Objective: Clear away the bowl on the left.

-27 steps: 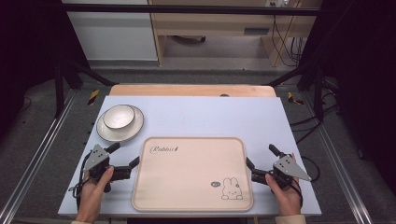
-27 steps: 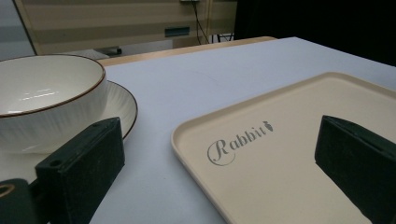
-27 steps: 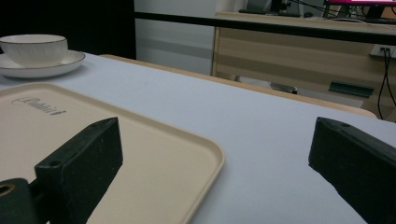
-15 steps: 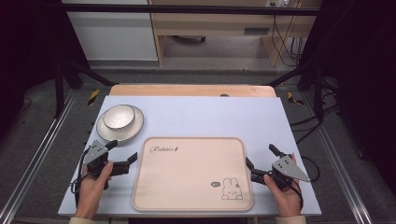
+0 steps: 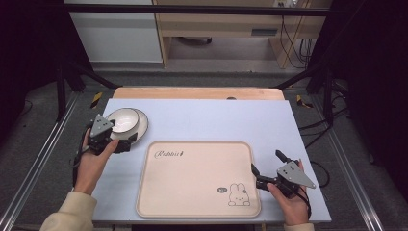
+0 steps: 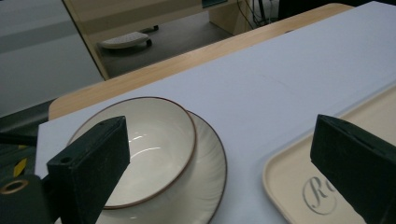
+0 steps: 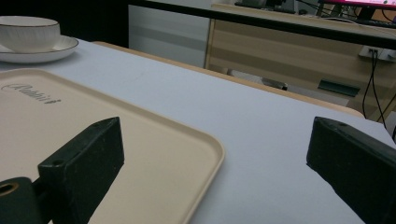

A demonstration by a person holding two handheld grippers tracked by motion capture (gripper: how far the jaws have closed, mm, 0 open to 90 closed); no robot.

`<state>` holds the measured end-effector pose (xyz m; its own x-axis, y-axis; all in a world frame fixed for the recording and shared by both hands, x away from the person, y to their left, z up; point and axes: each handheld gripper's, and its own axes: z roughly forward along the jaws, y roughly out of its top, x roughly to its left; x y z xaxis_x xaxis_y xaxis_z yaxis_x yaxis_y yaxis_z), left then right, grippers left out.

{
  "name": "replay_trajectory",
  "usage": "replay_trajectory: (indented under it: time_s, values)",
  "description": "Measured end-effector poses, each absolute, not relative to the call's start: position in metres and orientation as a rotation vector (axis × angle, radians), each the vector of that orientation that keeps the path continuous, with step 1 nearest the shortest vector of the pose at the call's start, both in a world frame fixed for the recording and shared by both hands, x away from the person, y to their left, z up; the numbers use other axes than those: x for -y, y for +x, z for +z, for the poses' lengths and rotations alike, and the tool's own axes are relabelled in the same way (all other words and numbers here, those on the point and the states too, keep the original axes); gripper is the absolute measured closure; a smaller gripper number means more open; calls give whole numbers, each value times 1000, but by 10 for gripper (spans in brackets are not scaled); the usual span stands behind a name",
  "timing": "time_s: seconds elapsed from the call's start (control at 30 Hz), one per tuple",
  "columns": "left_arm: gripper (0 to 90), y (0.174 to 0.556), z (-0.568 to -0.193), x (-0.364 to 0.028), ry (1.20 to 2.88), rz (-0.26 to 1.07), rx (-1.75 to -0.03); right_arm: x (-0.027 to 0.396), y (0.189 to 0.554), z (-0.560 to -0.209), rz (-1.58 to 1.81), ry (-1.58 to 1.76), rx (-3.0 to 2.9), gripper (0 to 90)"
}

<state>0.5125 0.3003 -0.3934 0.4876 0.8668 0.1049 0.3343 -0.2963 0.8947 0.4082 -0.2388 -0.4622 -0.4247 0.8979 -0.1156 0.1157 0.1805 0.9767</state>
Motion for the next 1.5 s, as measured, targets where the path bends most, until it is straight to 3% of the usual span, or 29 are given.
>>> replay_trajectory:
  time_s: [0.37, 0.6, 0.93, 1.2, 1.23, 1.5]
  values:
    - [46, 556, -381, -320, 1847, 786, -1111, 233, 413, -463, 1326, 939, -1731, 45]
    - [49, 565, -382, -323, 1834, 799, -1173, 233, 410, -461, 1324, 934, -1728, 51]
    - [72, 581, -394, -338, 1721, 716, -1322, 232, 412, -461, 1338, 947, -1732, 55]
    - [213, 584, -397, -341, 1721, 744, -1423, 233, 412, -461, 1344, 951, -1732, 57]
    - [274, 584, -399, -342, 1713, 746, -1442, 233, 412, -461, 1344, 948, -1732, 57]
    - [369, 585, -407, -348, 1688, 723, -1551, 233, 412, -461, 1346, 954, -1744, 59]
